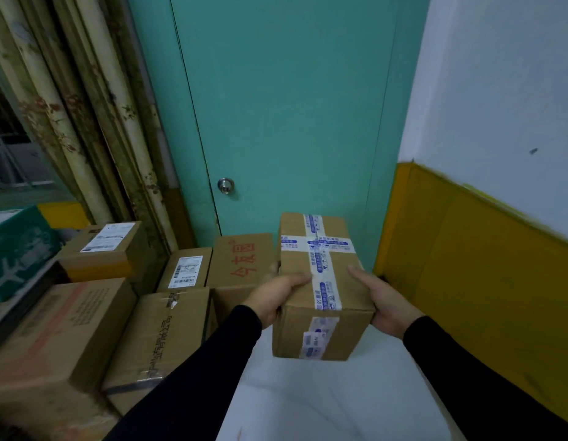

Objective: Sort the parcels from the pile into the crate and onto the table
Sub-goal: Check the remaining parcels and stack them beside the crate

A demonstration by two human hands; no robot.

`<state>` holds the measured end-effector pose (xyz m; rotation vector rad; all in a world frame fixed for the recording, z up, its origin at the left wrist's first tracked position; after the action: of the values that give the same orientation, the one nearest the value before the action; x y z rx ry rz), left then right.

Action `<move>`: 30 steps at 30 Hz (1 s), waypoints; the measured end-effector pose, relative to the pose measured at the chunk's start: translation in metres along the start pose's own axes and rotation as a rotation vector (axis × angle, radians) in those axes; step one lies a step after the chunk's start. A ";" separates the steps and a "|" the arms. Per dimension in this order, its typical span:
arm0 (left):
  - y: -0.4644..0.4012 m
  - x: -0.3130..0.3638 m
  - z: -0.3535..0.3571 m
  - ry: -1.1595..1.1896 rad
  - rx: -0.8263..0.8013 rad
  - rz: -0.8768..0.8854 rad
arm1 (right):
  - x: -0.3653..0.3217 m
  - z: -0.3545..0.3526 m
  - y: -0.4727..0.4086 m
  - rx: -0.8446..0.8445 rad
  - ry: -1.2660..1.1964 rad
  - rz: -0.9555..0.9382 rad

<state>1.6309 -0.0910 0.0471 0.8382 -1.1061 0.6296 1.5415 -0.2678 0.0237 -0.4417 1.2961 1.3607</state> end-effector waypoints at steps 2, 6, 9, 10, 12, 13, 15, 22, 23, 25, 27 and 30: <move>0.001 -0.001 0.001 -0.039 -0.029 0.036 | 0.003 -0.004 -0.003 0.030 0.012 -0.027; 0.001 -0.002 0.003 -0.074 -0.073 0.122 | 0.001 0.000 -0.003 0.049 0.057 -0.136; 0.001 -0.003 0.001 -0.096 -0.058 0.162 | -0.003 0.006 -0.001 0.033 0.065 -0.188; -0.001 -0.003 0.001 -0.093 -0.059 0.169 | -0.004 0.006 -0.001 0.036 0.073 -0.201; -0.001 -0.003 0.001 -0.098 -0.067 0.174 | -0.005 0.006 -0.001 0.042 0.082 -0.213; -0.001 -0.004 0.000 -0.107 -0.065 0.173 | -0.004 0.006 -0.001 0.045 0.089 -0.218; -0.001 -0.004 0.000 -0.125 -0.060 0.166 | -0.004 0.006 0.000 0.045 0.102 -0.221; -0.003 -0.002 0.000 -0.136 -0.070 0.200 | -0.006 0.005 -0.003 0.022 0.088 -0.251; -0.003 -0.002 0.000 -0.140 -0.066 0.207 | -0.006 0.005 -0.002 0.022 0.092 -0.258; -0.001 -0.003 -0.001 -0.162 -0.061 0.206 | -0.004 0.005 -0.001 0.018 0.092 -0.263; 0.001 -0.003 -0.002 -0.175 -0.038 0.212 | -0.002 0.004 0.001 -0.001 0.084 -0.263; 0.001 0.006 -0.003 -0.154 0.026 0.201 | -0.002 0.003 0.002 -0.006 0.024 -0.257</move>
<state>1.6339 -0.0873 0.0526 0.8140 -1.3358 0.7569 1.5414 -0.2652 0.0271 -0.6089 1.2091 1.1467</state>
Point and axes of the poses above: each hand's wrist, its own y-axis away from the middle knuckle, its own z-axis out of the palm, x = y × z, the point moved 3 cm from there along -y, towards the middle knuckle, and after that the axes turned 5 degrees about z, right-handed, at the moved point
